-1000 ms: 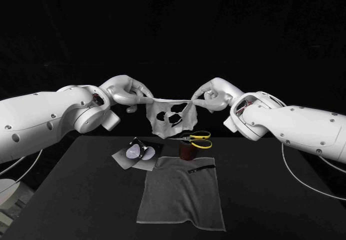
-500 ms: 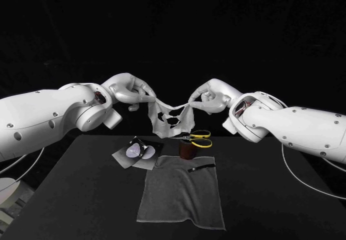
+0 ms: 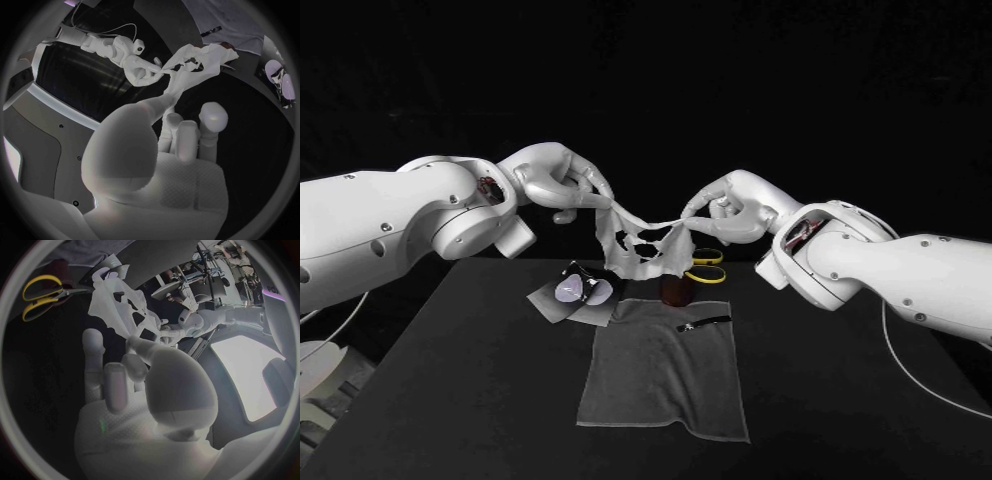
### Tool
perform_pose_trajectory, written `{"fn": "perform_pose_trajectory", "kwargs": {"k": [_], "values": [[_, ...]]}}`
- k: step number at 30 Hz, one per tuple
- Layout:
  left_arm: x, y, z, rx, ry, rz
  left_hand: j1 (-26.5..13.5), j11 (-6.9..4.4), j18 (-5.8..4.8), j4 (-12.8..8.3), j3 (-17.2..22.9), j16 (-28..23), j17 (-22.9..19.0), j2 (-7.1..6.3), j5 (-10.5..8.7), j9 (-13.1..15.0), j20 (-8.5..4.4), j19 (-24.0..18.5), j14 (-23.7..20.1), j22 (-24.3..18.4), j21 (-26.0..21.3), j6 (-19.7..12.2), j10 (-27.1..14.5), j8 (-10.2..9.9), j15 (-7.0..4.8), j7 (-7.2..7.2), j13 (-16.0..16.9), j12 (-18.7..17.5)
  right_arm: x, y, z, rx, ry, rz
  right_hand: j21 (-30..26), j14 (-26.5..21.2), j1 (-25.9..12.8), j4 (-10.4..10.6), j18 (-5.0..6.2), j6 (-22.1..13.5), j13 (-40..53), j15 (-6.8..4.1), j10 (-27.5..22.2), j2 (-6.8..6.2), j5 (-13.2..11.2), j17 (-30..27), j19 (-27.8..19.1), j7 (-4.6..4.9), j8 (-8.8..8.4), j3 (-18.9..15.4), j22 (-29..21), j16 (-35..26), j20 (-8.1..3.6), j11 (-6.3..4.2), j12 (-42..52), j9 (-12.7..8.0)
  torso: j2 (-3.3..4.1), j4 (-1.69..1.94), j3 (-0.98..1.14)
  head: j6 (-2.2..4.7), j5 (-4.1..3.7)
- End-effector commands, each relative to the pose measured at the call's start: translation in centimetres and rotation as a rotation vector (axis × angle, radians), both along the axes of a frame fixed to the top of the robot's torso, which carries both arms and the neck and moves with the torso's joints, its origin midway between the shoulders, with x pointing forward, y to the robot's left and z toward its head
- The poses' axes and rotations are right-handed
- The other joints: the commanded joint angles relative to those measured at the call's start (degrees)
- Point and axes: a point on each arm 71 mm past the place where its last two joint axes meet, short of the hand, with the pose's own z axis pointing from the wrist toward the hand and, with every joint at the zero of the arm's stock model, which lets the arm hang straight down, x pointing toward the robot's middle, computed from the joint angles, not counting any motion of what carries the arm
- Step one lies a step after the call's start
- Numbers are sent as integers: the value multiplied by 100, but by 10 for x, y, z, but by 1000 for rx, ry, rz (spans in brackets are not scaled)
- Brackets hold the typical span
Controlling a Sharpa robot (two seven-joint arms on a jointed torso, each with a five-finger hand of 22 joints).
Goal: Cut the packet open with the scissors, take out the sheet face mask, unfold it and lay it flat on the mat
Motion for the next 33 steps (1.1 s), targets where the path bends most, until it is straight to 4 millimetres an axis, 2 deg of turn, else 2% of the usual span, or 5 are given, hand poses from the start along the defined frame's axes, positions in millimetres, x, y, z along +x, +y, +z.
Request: {"fn": "perform_pose_trajectory", "kwargs": {"k": [1,8,15,25,33], "values": [[-9,-2,-8,35,40,-54,-2,-25,-54,-3,27,18,-7,22,34,453,2,21,36,-4,21,16,3,22,-16,20,4,-12,-11,1,-10,82,-6,-11,8,107,10,-5,99,37,-3,-20,32,37,16,53,53,9,358,30,1,14,-2,-5,-1,334,-108,-8,0,-195,-3],[-24,-1,-35,48,105,-79,-3,-25,-55,-3,28,18,-6,20,35,455,1,26,37,-1,27,17,13,23,-16,20,16,-10,-39,4,-56,117,102,9,-12,103,8,-5,102,38,-14,-21,28,38,16,40,48,8,359,34,-4,6,-3,-6,-12,334,-282,-7,0,-524,31],[-43,2,-69,67,183,-97,-6,-25,-55,-2,31,17,-13,21,35,458,1,27,35,-1,27,17,-3,23,-17,20,-8,-16,-68,5,-100,116,224,26,-27,102,7,-5,104,37,-14,-21,29,38,16,39,44,7,359,35,-9,4,-3,-6,-12,335,-461,-13,-1,-961,106],[-67,11,-104,103,276,-111,-9,-26,-57,-1,34,17,-12,19,35,463,1,37,37,6,39,17,17,24,-17,19,13,-12,-105,4,-151,113,357,32,-32,99,5,-5,105,36,-27,-22,25,40,16,25,43,7,360,42,-9,-5,-4,-7,-26,335,-717,-18,4,-961,208],[-85,20,-122,141,338,-126,-19,-28,-63,8,37,16,-2,23,35,470,0,57,45,22,64,26,46,29,-18,14,37,-7,-129,0,-178,106,450,32,-39,99,2,-7,107,36,-23,-23,29,38,16,25,42,6,361,45,-11,-6,-5,-8,-25,336,-754,1,-3,-961,188]]}}
